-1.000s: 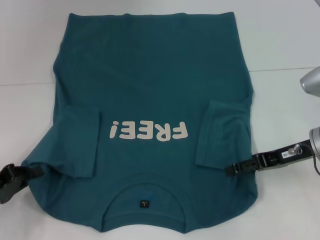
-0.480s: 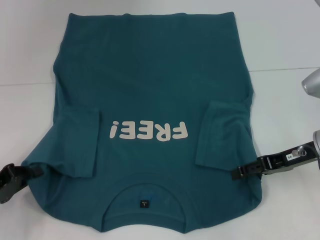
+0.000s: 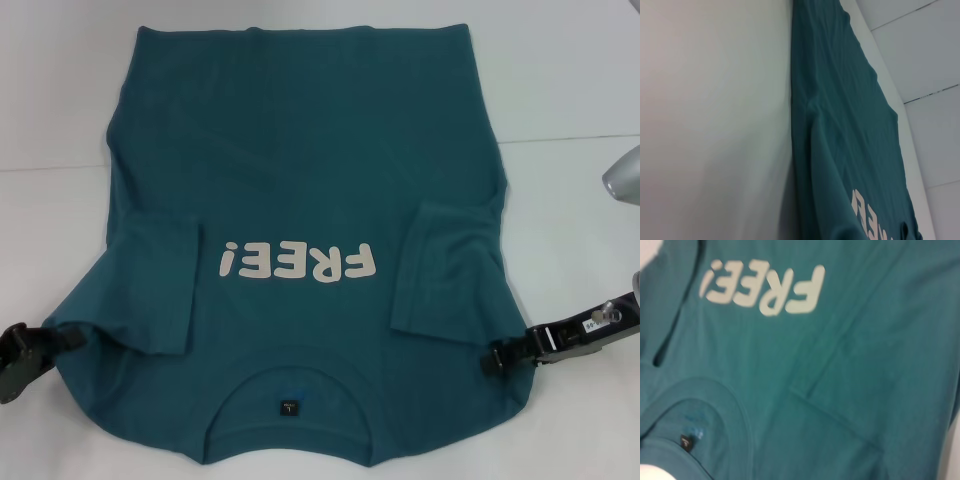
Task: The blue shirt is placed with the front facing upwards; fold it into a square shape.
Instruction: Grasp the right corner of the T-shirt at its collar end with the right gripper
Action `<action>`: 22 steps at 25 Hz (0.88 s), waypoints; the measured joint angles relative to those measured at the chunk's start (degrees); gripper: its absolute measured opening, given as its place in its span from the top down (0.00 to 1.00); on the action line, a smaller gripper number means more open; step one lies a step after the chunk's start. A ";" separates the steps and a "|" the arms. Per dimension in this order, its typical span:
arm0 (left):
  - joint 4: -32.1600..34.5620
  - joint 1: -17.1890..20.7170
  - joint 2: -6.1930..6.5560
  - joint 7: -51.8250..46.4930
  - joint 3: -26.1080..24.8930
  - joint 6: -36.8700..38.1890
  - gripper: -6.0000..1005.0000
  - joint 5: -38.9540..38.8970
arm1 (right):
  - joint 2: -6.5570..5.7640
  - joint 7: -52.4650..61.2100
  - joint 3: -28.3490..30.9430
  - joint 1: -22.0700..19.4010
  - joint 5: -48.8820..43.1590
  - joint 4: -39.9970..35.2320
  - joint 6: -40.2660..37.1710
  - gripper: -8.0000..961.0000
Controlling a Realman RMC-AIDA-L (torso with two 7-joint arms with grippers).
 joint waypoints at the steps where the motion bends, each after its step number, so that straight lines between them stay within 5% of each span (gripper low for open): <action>1: 0.00 0.03 0.00 0.00 0.00 0.10 0.96 -0.03 | 0.12 0.03 -0.01 0.07 -0.41 0.01 0.03 0.12; 3: 0.00 0.04 -0.02 0.00 0.00 0.20 0.96 -0.04 | 0.26 0.13 -0.01 0.15 -0.77 -0.11 0.14 0.13; 14: 0.00 0.33 -0.02 0.00 0.03 0.40 0.96 -0.05 | 0.17 0.58 0.33 -0.25 -0.86 -0.38 -0.28 0.59; 17: 0.00 0.28 -0.02 0.00 0.11 0.65 0.96 -0.05 | -0.20 0.95 0.26 -0.59 -0.86 -0.42 -0.78 0.84; 22: 0.00 0.24 0.20 0.00 0.45 1.19 0.96 0.50 | -0.82 1.23 0.27 -1.00 -1.66 -0.67 -2.81 0.95</action>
